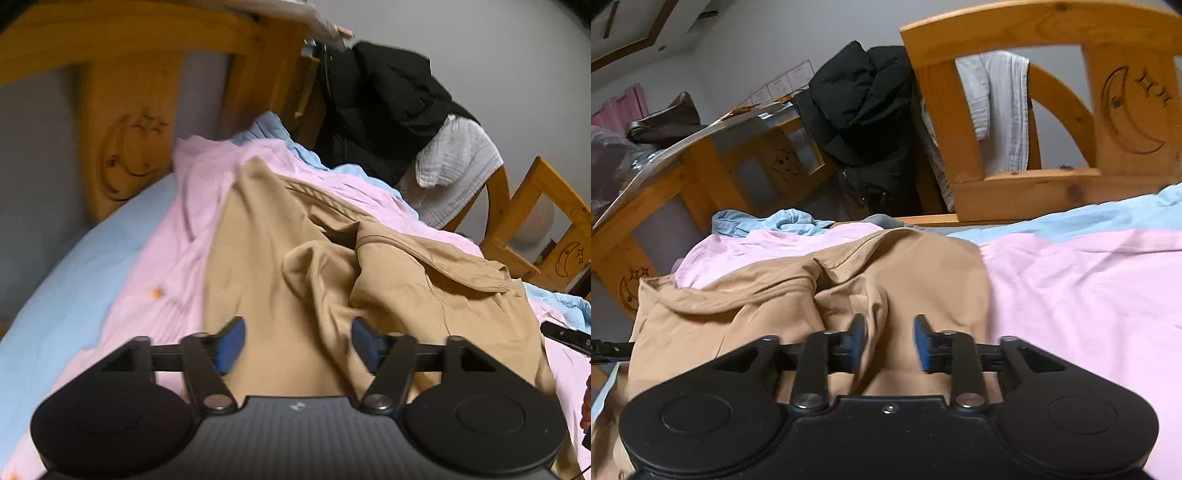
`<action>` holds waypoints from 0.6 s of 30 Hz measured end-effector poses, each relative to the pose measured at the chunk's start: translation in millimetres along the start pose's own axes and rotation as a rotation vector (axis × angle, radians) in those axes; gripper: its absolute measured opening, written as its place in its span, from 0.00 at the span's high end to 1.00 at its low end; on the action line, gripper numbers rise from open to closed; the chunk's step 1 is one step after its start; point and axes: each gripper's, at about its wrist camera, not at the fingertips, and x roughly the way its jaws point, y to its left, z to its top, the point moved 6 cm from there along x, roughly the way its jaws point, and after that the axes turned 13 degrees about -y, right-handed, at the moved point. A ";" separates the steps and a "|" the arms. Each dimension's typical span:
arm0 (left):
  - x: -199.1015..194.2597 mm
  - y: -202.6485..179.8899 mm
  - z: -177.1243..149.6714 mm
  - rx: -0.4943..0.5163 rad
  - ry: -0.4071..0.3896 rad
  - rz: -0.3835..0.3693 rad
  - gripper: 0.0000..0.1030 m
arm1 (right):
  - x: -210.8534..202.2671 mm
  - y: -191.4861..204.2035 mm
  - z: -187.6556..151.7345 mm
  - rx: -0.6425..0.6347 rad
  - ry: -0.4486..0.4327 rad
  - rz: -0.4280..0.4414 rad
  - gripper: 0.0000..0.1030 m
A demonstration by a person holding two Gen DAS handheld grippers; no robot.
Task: Fold large clothes
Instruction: 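Open both tools, release the jacket and pull back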
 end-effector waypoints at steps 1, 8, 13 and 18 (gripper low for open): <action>-8.9 1.1 -2.0 -0.002 -0.009 0.000 0.26 | -7.8 0.7 -1.5 -0.012 0.002 0.004 0.55; -76.5 -1.0 -22.7 0.039 -0.046 0.063 0.05 | -69.2 25.8 -13.7 -0.105 -0.003 0.061 0.28; -124.8 -13.2 -46.4 0.090 -0.026 0.050 0.01 | -121.2 50.3 -24.9 -0.157 -0.005 0.109 0.14; -167.8 -39.0 -77.1 0.183 -0.013 0.005 0.01 | -178.5 70.4 -50.3 -0.256 0.035 0.148 0.04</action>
